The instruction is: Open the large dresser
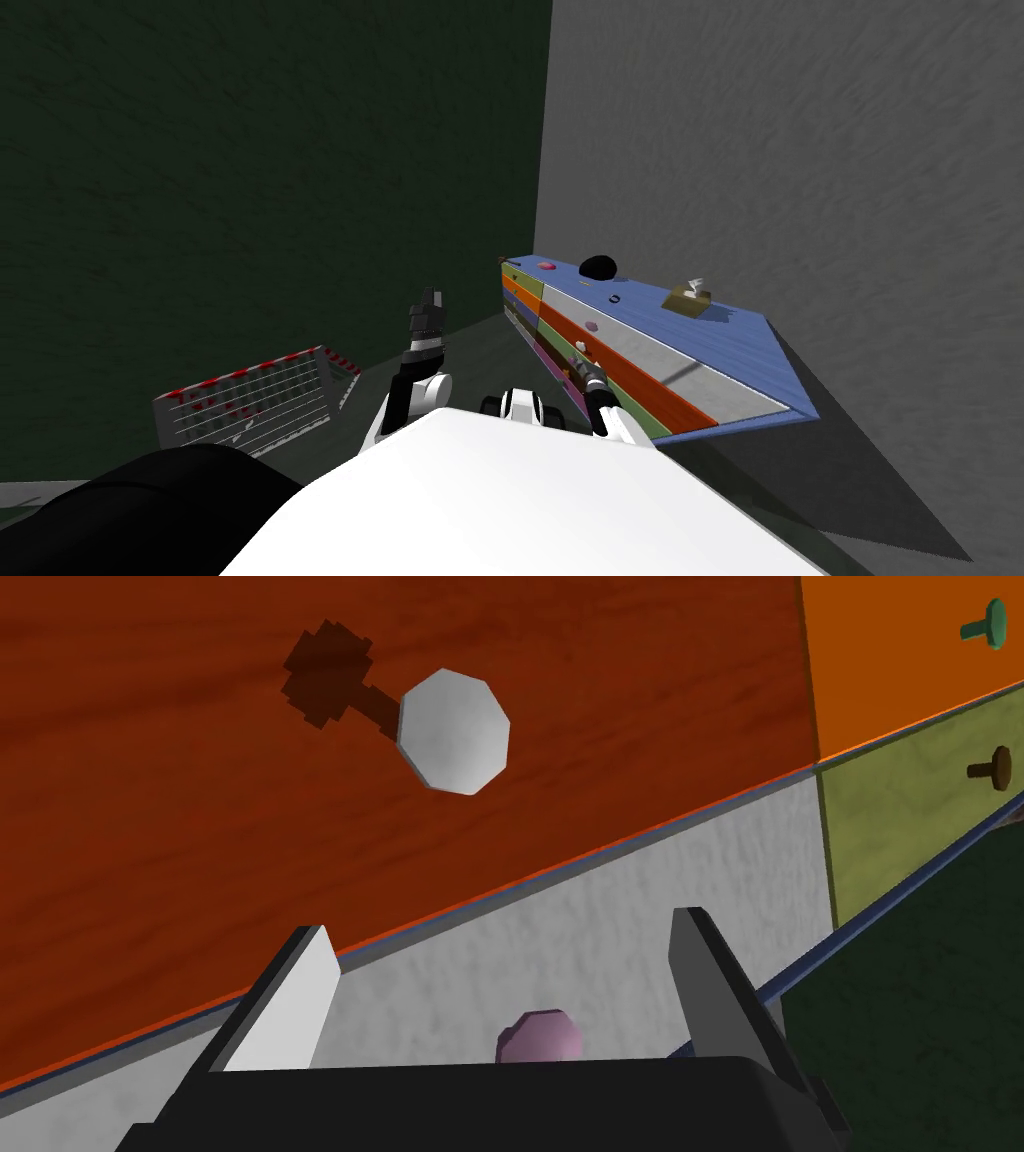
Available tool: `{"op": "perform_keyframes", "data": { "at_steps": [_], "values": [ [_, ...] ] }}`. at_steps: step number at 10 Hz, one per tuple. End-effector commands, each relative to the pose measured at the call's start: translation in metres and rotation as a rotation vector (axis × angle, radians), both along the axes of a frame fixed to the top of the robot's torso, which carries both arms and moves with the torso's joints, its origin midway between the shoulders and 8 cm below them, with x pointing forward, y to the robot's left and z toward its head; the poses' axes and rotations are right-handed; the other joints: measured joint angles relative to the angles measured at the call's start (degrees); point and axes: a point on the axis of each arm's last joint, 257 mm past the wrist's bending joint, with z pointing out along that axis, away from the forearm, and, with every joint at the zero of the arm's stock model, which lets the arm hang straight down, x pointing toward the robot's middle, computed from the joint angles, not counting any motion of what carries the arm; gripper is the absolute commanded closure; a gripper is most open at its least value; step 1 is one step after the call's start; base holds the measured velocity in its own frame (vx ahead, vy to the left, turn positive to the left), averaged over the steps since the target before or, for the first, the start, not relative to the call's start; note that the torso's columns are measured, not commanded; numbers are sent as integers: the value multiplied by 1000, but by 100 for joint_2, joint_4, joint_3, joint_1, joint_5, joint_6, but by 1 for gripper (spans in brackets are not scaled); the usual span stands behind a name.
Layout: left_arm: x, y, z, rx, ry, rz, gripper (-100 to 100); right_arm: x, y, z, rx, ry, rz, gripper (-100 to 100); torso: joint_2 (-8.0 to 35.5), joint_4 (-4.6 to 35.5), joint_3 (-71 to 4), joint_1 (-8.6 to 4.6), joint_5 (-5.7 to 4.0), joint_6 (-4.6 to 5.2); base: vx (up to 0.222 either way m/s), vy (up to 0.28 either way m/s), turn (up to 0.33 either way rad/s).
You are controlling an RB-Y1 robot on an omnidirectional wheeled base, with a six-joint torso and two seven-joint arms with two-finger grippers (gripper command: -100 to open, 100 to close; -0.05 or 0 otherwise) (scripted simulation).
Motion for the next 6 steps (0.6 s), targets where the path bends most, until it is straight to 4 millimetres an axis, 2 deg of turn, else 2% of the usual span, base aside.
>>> {"op": "perform_keyframes", "data": {
  "at_steps": [1,2,4,5,6],
  "values": [
    [0,0,0,0,0,0,0,-7,-11,-12,-71,36,-18,-100,7,1,2,-7,-1,2,42,-4,-6],
    [0,0,0,0,0,0,0,-18,-21,-31,-113,87,-49,-100,23,6,13,-8,-2,1,74,10,37],
    [0,0,0,0,0,0,0,-18,-22,-29,-151,88,-40,-100,8,2,4,-5,-1,1,60,-1,9],
    [0,0,0,0,0,0,0,-29,-32,-46,-200,137,-69,-100,18,4,9,-6,-1,1,78,3,23],
    [0,0,0,0,0,0,0,-29,-33,-45,-228,137,-61,-100,6,2,4,-3,-1,1,76,4,14]
  ]
}}
